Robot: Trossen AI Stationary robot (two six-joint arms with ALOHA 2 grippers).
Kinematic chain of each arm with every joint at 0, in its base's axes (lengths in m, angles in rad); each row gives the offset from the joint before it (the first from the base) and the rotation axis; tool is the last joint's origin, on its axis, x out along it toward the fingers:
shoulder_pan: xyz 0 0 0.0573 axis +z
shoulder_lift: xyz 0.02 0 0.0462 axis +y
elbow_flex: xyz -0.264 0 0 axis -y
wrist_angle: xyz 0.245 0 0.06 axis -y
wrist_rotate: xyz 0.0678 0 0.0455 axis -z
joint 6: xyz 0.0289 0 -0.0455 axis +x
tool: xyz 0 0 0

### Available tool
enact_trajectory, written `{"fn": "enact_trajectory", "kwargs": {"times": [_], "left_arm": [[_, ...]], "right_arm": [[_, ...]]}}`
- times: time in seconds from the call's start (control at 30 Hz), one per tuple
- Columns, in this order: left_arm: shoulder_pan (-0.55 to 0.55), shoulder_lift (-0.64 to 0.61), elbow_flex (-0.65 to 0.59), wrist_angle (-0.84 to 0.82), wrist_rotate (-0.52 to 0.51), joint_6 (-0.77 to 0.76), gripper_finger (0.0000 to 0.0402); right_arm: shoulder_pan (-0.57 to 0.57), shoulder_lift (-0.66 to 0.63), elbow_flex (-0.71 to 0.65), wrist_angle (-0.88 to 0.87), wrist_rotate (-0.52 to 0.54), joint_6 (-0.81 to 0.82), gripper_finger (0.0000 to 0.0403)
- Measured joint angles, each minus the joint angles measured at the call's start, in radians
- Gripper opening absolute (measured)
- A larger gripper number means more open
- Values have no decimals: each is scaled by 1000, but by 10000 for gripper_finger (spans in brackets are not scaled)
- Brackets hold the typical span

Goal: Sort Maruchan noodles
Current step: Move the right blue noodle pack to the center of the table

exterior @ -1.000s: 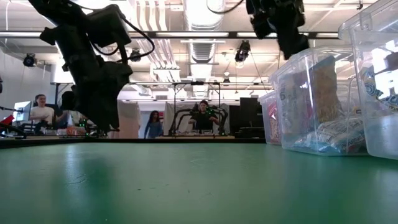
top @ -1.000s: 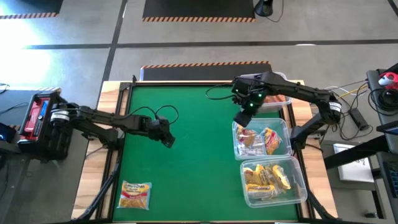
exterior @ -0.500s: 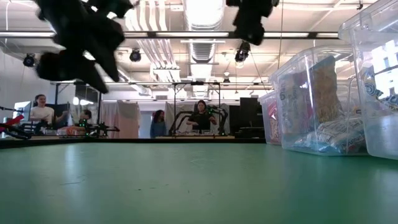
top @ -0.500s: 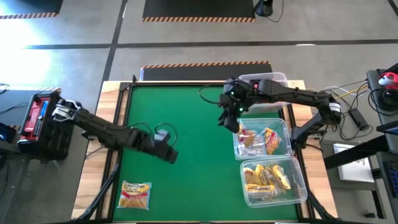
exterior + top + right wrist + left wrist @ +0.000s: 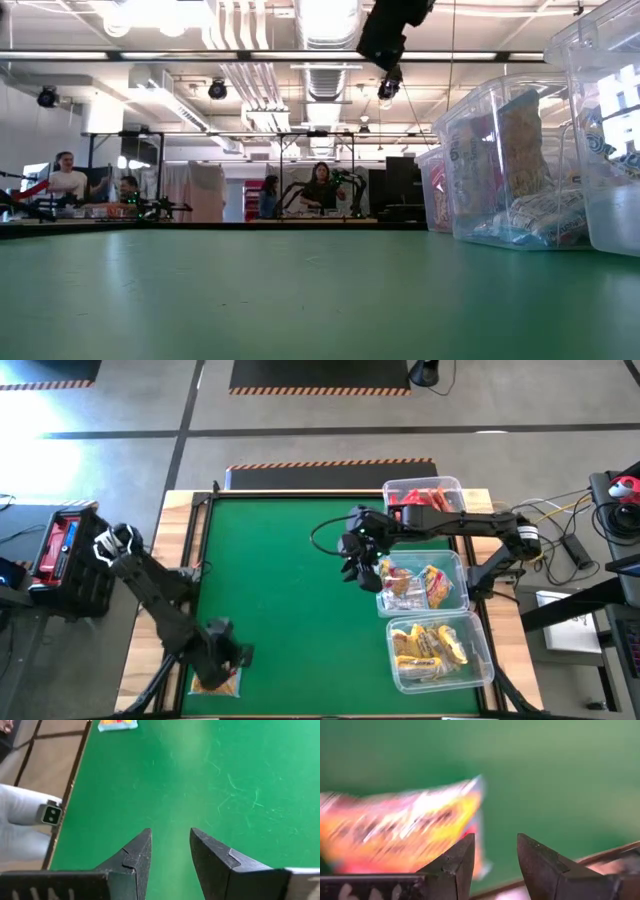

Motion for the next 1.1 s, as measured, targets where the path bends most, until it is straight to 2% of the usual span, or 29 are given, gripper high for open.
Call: {"fn": "enact_trajectory", "kwargs": {"times": [0.13,0.2,0.33,0.53,0.77,0.9,1.1], "left_arm": [[-61,59,92,-103,244,-35,129],[-86,90,146,-183,309,-53,129],[-106,133,184,-200,300,-60,129],[-92,148,107,-172,299,-64,129],[-81,158,13,7,300,-64,129],[-66,176,4,10,306,-60,129],[2,182,-2,-24,304,54,129]], "right_arm": [[0,44,0,0,0,-17,123],[-1,67,0,1,1,-22,123],[-1,111,0,13,0,-22,123],[-1,143,2,13,1,-22,123],[-1,120,3,9,1,5,123],[-1,95,3,6,1,5,123],[-3,57,4,8,4,3,123]]}}
